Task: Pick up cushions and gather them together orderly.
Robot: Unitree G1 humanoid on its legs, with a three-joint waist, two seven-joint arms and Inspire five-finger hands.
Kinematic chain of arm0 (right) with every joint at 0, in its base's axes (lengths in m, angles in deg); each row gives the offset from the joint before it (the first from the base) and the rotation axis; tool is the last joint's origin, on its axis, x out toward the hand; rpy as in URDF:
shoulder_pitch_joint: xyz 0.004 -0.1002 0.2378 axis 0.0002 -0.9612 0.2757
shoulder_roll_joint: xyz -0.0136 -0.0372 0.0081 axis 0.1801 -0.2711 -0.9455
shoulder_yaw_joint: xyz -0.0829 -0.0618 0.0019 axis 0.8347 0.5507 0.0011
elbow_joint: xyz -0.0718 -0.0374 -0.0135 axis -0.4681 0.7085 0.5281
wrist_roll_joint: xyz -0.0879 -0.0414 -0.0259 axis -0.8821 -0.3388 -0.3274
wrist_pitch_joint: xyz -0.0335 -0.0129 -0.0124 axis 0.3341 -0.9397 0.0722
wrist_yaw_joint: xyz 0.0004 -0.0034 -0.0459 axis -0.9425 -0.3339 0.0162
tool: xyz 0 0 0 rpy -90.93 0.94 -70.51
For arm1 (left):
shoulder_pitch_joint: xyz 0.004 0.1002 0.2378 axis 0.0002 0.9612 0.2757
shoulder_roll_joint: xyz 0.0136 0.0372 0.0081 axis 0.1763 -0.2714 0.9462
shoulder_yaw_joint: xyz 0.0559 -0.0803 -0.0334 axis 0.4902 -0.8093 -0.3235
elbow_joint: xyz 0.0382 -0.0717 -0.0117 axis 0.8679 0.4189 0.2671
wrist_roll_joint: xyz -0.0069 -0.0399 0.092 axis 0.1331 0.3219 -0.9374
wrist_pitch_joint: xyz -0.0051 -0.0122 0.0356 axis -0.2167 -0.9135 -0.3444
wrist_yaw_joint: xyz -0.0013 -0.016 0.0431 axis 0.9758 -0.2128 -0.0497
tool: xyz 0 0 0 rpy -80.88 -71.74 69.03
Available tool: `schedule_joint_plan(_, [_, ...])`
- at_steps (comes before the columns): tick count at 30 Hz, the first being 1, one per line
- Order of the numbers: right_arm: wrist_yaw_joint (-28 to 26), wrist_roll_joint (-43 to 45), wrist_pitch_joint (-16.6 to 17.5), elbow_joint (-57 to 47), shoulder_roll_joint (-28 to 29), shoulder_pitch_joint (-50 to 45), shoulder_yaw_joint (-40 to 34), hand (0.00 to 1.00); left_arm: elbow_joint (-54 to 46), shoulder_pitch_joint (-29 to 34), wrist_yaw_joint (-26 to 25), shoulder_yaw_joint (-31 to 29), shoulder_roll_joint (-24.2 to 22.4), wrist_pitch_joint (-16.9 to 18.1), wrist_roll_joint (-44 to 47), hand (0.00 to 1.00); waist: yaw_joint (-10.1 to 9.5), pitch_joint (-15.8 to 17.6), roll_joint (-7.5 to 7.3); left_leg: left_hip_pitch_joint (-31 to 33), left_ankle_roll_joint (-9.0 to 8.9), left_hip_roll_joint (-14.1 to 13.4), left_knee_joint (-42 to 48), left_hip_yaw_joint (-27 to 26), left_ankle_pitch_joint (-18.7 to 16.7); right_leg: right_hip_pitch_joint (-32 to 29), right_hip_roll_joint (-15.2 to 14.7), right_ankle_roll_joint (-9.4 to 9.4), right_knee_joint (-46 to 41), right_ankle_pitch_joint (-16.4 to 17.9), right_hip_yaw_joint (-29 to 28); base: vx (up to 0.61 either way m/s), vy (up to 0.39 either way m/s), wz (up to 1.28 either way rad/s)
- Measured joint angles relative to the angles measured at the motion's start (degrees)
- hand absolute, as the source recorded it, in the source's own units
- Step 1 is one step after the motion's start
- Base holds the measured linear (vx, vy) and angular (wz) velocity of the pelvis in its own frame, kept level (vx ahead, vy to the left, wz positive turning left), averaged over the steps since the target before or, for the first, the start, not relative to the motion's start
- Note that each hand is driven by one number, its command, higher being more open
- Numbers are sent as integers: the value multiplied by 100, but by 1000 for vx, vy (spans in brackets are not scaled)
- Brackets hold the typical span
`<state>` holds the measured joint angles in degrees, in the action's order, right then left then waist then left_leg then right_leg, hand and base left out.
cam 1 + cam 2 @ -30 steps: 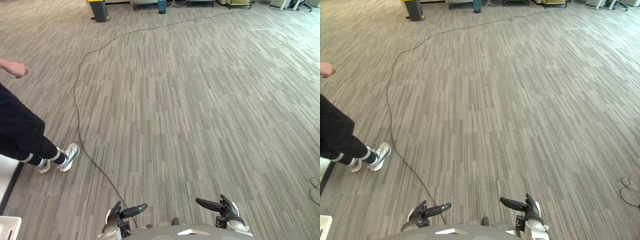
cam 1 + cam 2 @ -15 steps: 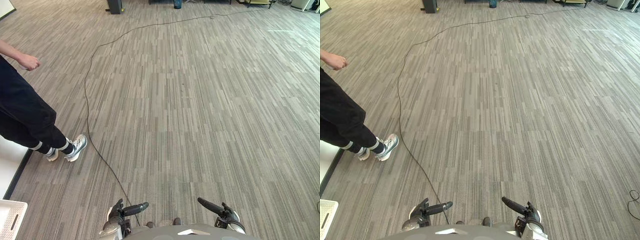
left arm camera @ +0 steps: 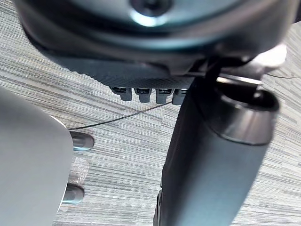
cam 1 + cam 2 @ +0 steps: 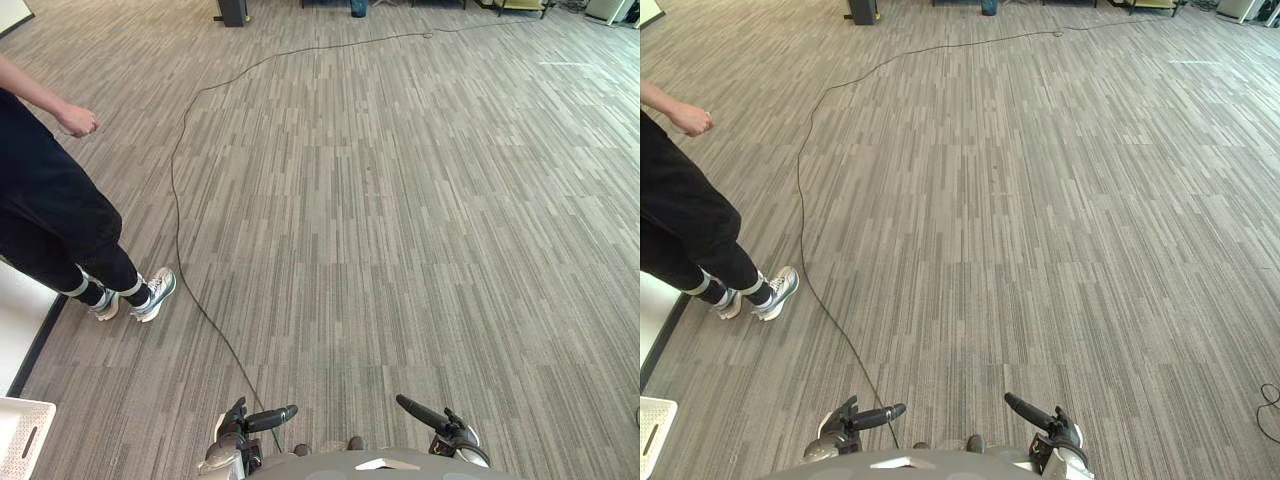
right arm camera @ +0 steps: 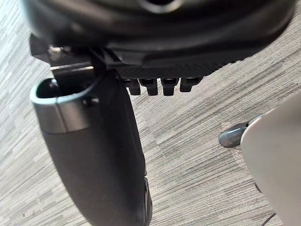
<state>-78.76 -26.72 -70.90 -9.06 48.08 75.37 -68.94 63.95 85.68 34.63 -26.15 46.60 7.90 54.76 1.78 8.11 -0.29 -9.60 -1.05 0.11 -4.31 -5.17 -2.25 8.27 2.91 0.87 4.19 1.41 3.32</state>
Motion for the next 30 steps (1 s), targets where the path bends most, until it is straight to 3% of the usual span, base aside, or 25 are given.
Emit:
schedule_joint_plan(7, [-63,84,-2,-7,19,-11,-111,100,-2,1,4,-11,1,-4,-1,100,4,3,-6,59,-50,-8,26,2,-34,-118,0,102,-232,151,40,-31,-18,2])
schedule_joint_plan(9, [-62,105,7,-30,23,-16,-128,100,-11,-17,14,-78,16,-8,2,100,8,43,-32,258,-137,-42,439,-32,-311,-269,-24,160,-590,388,114,-34,-55,17])
schedule_joint_plan(10, [-62,147,0,-165,51,-101,-137,100,-39,-50,11,-108,34,-21,14,100,1,80,-42,589,-338,-213,1191,-354,-727,-425,-61,209,-990,678,200,-25,-40,23])
schedule_joint_plan(12, [-57,198,4,-362,50,-222,-163,100,-184,-20,20,-154,21,-67,53,100,-1,123,-41,878,-575,-430,2102,-764,-978,-553,-128,250,-1474,1044,281,22,-31,31])
schedule_joint_plan(14, [-56,200,-4,-423,46,-249,-88,100,-472,46,36,-429,-33,-90,103,100,-2,200,-106,1476,-499,-670,3601,-1139,-964,-517,-219,275,-1745,1289,323,69,-19,17])
schedule_joint_plan(15, [-49,201,-5,-525,40,-280,-78,100,-693,75,15,-593,-115,-85,133,100,-40,263,-98,1930,-342,-950,4673,-1368,-996,-355,-223,336,-1796,1403,318,209,-33,5])
schedule_joint_plan(17, [-40,198,-10,-553,-3,-319,-44,100,-801,149,19,-573,-119,-77,212,100,-42,266,-70,2197,-327,-1070,4832,-1502,-1178,-180,-295,336,-1783,1528,317,291,-7,2])
schedule_joint_plan(20, [-20,195,-30,-449,1,-292,-42,100,-845,38,19,-572,-145,-48,257,100,-173,293,-121,2658,-324,-841,3687,-1502,-1098,182,-595,234,-1460,1538,234,400,111,-13])
schedule_joint_plan(21, [15,194,-36,-373,12,-240,-42,100,-857,14,21,-564,-125,-40,270,100,-180,315,-161,2792,-326,-657,3010,-1453,-819,323,-736,176,-1238,1505,194,358,164,-21])
schedule_joint_plan(23, [47,194,-45,-214,-3,-151,-39,100,-848,15,-16,-544,-163,9,328,100,-254,315,-66,2925,-373,-563,1818,-1284,-193,508,-802,-22,-924,1420,46,501,266,-46])
schedule_joint_plan(24, [46,196,-42,-129,-14,-119,-54,100,-793,-10,-18,-547,-153,32,403,100,-295,317,-73,2911,-263,-566,1823,-1211,254,612,-839,-71,-876,1440,-44,386,235,-52])
schedule_joint_plan(25, [47,194,-56,-105,0,-95,-49,100,-736,-57,-16,-547,-131,33,446,100,-314,311,-74,2875,-98,-531,1870,-1165,435,678,-891,-132,-885,1431,-87,517,285,-37])
schedule_joint_plan(26, [35,178,-49,-161,113,-98,17,100,-722,-79,-13,-544,-47,41,442,100,-305,265,-236,2972,195,-419,2273,-1169,160,616,-1031,-159,-1173,1414,-121,630,335,-19])
schedule_joint_plan(28, [4,102,-37,-169,189,-125,2,100,-687,-110,13,-515,53,71,446,100,-314,222,-398,2985,369,-365,2959,-1234,-508,353,-1244,-391,-2203,1414,-191,632,330,-9])
schedule_joint_plan(30, [-27,28,-32,-161,194,-121,5,100,-606,-118,5,-429,139,60,444,100,-304,205,-494,2604,476,-229,3154,-1306,-983,-217,-1481,-920,-3973,1026,-274,563,275,-10])
